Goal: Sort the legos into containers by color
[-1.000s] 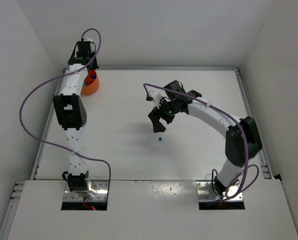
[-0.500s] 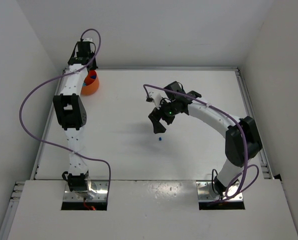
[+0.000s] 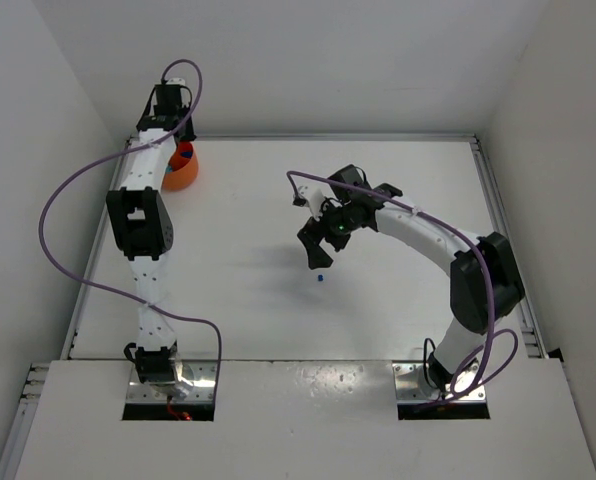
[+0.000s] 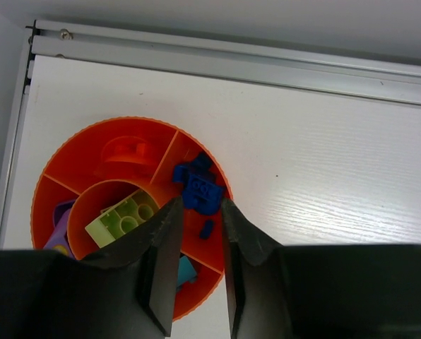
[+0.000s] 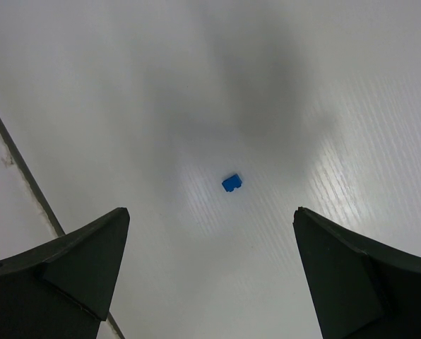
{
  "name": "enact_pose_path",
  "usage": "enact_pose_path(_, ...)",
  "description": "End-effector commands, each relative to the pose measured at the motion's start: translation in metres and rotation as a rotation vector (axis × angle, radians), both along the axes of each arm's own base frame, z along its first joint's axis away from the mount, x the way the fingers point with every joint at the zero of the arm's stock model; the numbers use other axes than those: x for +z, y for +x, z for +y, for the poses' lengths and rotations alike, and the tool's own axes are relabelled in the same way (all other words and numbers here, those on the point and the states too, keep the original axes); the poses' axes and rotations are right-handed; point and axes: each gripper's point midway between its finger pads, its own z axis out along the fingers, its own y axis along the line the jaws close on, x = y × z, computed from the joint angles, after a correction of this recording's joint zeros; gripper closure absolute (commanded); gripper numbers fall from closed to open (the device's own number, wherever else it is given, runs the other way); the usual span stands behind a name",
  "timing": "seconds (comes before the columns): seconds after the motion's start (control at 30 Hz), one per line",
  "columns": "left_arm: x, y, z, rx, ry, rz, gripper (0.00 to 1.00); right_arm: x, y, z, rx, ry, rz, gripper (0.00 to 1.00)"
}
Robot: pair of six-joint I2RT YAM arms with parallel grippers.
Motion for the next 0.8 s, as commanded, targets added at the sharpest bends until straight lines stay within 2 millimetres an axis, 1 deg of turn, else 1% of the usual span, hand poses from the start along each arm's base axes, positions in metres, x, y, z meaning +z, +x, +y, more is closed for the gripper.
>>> enact_pose_path(0.0, 0.015, 0.001, 0.004, 0.020, 0.016, -0.038, 0.67, 0.010, 0.005, 0.004, -0.005, 0.031, -0.035, 0.00)
enact_pose_path(0.1, 0.016, 0.001, 0.004, 0.025, 0.008, -0.040, 0.72, 0.010, 0.005, 0.004, -0.005, 0.031, -0.035, 0.00)
enact_pose_path(0.13, 0.018, -0.001, 0.004, 0.025, 0.008, -0.042, 0.76, 0.010, 0.005, 0.004, -0.005, 0.031, -0.035, 0.00)
enact_pose_path(0.17, 0.018, -0.001, 0.004, 0.025, 0.008, -0.042, 0.76, 0.010, 0.007, 0.002, -0.011, 0.022, -0.040, 0.00)
enact_pose_path(0.2, 0.030, -0.002, 0.000, 0.009, -0.002, -0.062, 0.76, 0.004, 0.010, -0.002, -0.025, 0.001, -0.055, 0.00)
enact_pose_path(0.23, 0.029, -0.005, -0.009, -0.032, -0.029, -0.049, 0.76, 0.007, 0.012, -0.004, -0.048, -0.002, -0.071, 0.00)
enact_pose_path(0.27, 0.034, -0.007, -0.014, -0.059, -0.046, -0.056, 0.74, 0.003, 0.013, -0.010, -0.065, -0.023, -0.089, 0.01)
enact_pose_path(0.3, 0.057, -0.012, -0.015, -0.082, -0.063, -0.092, 0.73, 0.001, 0.013, -0.009, -0.065, -0.019, -0.096, 0.03)
enact_pose_path(0.33, 0.051, -0.021, -0.029, -0.146, -0.107, -0.068, 0.70, 0.000, 0.016, -0.015, -0.082, -0.025, -0.106, 0.10)
enact_pose_path(0.37, 0.059, -0.028, -0.035, -0.174, -0.124, -0.077, 0.68, -0.005, 0.011, -0.018, -0.082, -0.030, -0.099, 0.14)
enact_pose_path(0.4, 0.066, -0.037, -0.041, -0.198, -0.138, -0.087, 0.65, -0.009, 0.010, -0.020, -0.086, -0.040, -0.099, 0.17)
enact_pose_path(0.43, 0.080, -0.054, -0.049, -0.229, -0.163, -0.107, 0.63, -0.007, 0.013, -0.021, -0.102, -0.036, -0.120, 0.21)
enact_pose_path(0.47, 0.088, -0.064, -0.053, -0.247, -0.172, -0.118, 0.57, -0.015, 0.014, -0.029, -0.131, -0.072, -0.125, 0.30)
enact_pose_path(0.5, 0.095, -0.075, -0.057, -0.260, -0.192, -0.123, 0.53, -0.015, 0.015, -0.028, -0.133, -0.081, -0.142, 0.35)
enact_pose_path(0.53, 0.111, -0.095, -0.065, -0.281, -0.220, -0.146, 0.49, -0.019, 0.017, -0.031, -0.160, -0.097, -0.133, 0.38)
enact_pose_path(0.57, 0.116, -0.106, -0.067, -0.283, -0.235, -0.149, 0.42, -0.024, 0.015, -0.029, -0.155, -0.114, -0.131, 0.46)
enact_pose_path(0.6, 0.121, -0.116, -0.068, -0.278, -0.243, -0.156, 0.40, -0.028, 0.014, -0.029, -0.173, -0.117, -0.109, 0.50)
enact_pose_path(0.63, 0.132, -0.136, -0.075, -0.281, -0.257, -0.169, 0.38, -0.038, 0.012, -0.029, -0.189, -0.129, -0.076, 0.56)
enact_pose_path(0.67, 0.136, -0.146, -0.076, -0.276, -0.267, -0.176, 0.38, -0.040, 0.011, -0.028, -0.217, -0.130, -0.048, 0.65)
enact_pose_path(0.7, 0.141, -0.154, -0.077, -0.273, -0.273, -0.191, 0.35, -0.045, 0.008, -0.025, -0.218, -0.135, -0.030, 0.65)
enact_pose_path(0.73, 0.159, -0.169, -0.079, -0.267, -0.288, -0.230, 0.35, -0.046, 0.008, -0.024, -0.230, -0.138, -0.015, 0.65)
enact_pose_path(0.77, 0.151, -0.178, -0.079, -0.259, -0.300, -0.217, 0.34, -0.045, 0.008, -0.018, -0.247, -0.117, 0.011, 0.64)
